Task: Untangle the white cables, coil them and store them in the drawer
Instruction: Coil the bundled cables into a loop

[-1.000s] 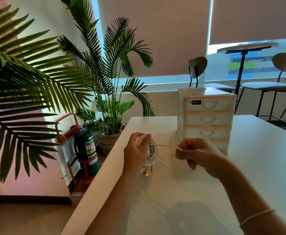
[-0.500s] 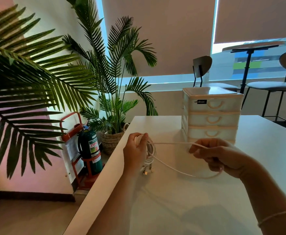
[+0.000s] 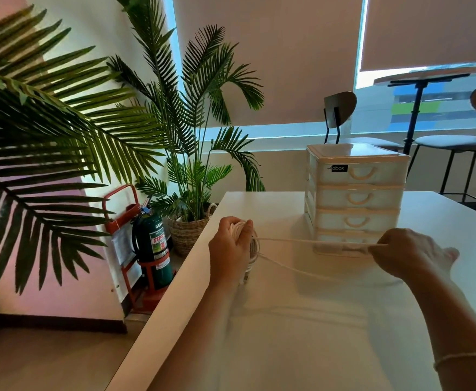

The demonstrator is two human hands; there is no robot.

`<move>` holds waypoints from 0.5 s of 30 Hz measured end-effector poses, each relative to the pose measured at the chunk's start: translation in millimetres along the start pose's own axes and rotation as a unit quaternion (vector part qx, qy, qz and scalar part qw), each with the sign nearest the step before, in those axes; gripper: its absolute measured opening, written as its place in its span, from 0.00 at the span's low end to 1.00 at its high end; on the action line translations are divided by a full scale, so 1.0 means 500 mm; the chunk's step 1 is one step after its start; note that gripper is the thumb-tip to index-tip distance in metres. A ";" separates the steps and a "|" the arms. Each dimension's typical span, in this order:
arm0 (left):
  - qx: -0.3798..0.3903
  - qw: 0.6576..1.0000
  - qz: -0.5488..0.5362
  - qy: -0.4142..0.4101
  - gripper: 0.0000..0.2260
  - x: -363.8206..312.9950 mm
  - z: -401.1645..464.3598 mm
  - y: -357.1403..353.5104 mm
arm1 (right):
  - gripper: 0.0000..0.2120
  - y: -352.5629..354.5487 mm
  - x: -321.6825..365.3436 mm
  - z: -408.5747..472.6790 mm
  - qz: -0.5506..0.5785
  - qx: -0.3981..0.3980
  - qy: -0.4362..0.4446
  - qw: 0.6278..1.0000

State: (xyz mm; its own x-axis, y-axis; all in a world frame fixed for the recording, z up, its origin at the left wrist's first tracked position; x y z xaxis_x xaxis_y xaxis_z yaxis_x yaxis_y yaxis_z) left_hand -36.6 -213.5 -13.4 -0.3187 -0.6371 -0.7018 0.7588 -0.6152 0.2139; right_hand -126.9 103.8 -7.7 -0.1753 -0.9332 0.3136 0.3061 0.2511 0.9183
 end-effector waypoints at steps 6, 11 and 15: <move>-0.008 0.999 -0.006 0.033 0.13 0.022 0.005 0.009 | 0.15 -0.004 -0.030 0.003 -0.026 0.010 -0.035 0.999; 0.037 0.990 -0.077 0.108 0.12 0.048 -0.005 -0.021 | 0.41 -0.030 0.066 -0.040 -0.003 0.089 0.126 0.988; 0.052 0.952 -0.216 0.210 0.06 0.045 -0.028 -0.058 | 0.40 -0.007 0.227 -0.176 0.222 0.127 0.326 0.910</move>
State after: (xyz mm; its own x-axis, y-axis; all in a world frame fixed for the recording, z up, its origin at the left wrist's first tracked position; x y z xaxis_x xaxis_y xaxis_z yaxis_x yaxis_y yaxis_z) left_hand -57.6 -203.3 -45.0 -0.3163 -0.0856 -0.9448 0.5406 -0.8347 -0.1053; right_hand -65.7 -25.5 3.2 0.5307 -0.6585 0.5337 -0.0300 0.6146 0.7883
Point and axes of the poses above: each hand's wrist, its own z-axis towards the middle knuckle, its own y-axis out of the back of the hand, x = y × z, the point moved 10 cm from there along z, towards the middle knuckle, and after that the axes turned 6 degrees about -y, right-handed, at the moved point
